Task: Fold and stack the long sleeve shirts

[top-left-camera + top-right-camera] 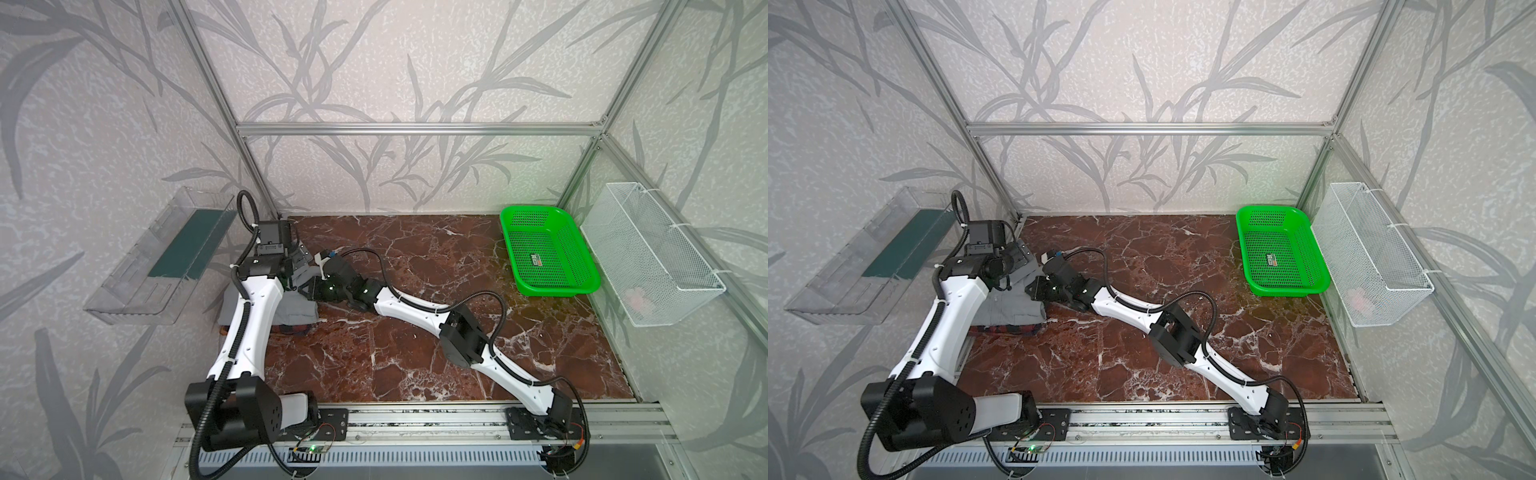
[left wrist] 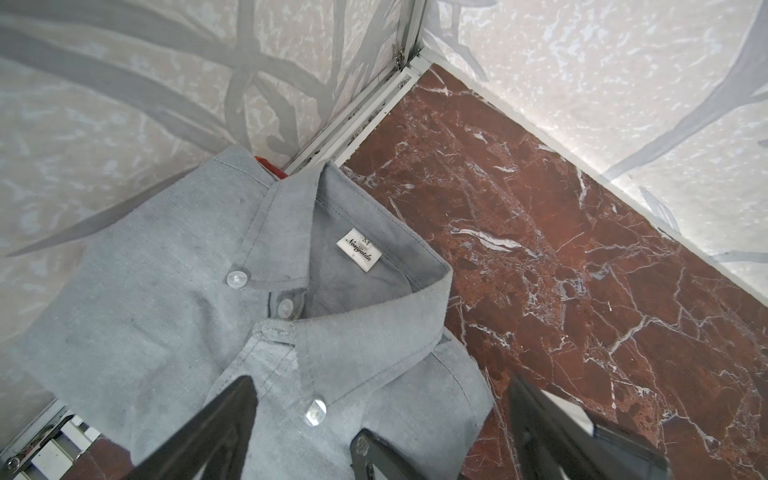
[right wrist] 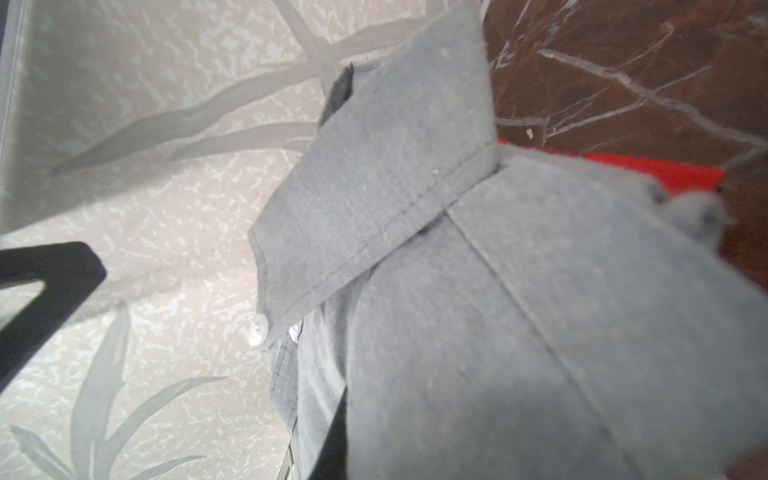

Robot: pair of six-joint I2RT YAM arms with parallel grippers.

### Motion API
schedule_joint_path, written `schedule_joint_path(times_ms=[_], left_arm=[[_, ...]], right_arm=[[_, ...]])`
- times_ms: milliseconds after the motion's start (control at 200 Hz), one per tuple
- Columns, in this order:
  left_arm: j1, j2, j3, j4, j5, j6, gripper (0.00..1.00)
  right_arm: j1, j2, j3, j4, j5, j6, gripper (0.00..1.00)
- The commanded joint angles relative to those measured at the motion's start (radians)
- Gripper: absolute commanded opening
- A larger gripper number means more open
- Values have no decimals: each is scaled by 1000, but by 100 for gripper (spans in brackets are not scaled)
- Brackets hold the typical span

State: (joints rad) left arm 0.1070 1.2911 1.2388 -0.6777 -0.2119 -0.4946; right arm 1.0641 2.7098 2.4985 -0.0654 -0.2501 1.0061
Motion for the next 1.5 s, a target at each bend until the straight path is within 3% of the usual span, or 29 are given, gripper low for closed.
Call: schedule_joint_path(times_ms=[0,180,310,425,590,860,1040,1075,1170,1255,1350,1425,1495], left_arm=[[-31,-33,52,-13,-27,18,94],[-93,-46,39,7,-34,42,95],[-109,-82,-19,71,-17,61,95],[-119,-91,-24,90,4,72,99],[-132,-93,-20,104,20,77,99],[-144,-119,-41,144,28,82,99],[-152,-150,-127,255,108,102,99],[-157,-163,-162,302,130,108,99],[-184,-208,-282,464,198,167,99],[-212,-236,-371,558,159,205,99],[-213,-234,-429,573,57,184,99],[-214,-230,-491,638,55,223,99],[-213,-216,-531,666,-2,224,99]], right_arm=[[16,11,47,3,-5,9,0],[22,3,26,26,-12,-1,0],[13,-46,-34,32,-17,-40,37],[-4,-103,-86,25,-18,-91,54],[-32,-202,-196,36,-21,-138,60],[-127,-439,-524,144,15,-180,73],[-232,-672,-821,195,75,-229,75],[-262,-726,-886,208,78,-238,82],[-327,-886,-1018,144,139,-352,91],[-374,-1053,-1143,89,234,-514,100],[-420,-1250,-1300,64,361,-671,99],[-448,-1391,-1432,63,497,-779,99],[-504,-1498,-1541,57,541,-822,99]])
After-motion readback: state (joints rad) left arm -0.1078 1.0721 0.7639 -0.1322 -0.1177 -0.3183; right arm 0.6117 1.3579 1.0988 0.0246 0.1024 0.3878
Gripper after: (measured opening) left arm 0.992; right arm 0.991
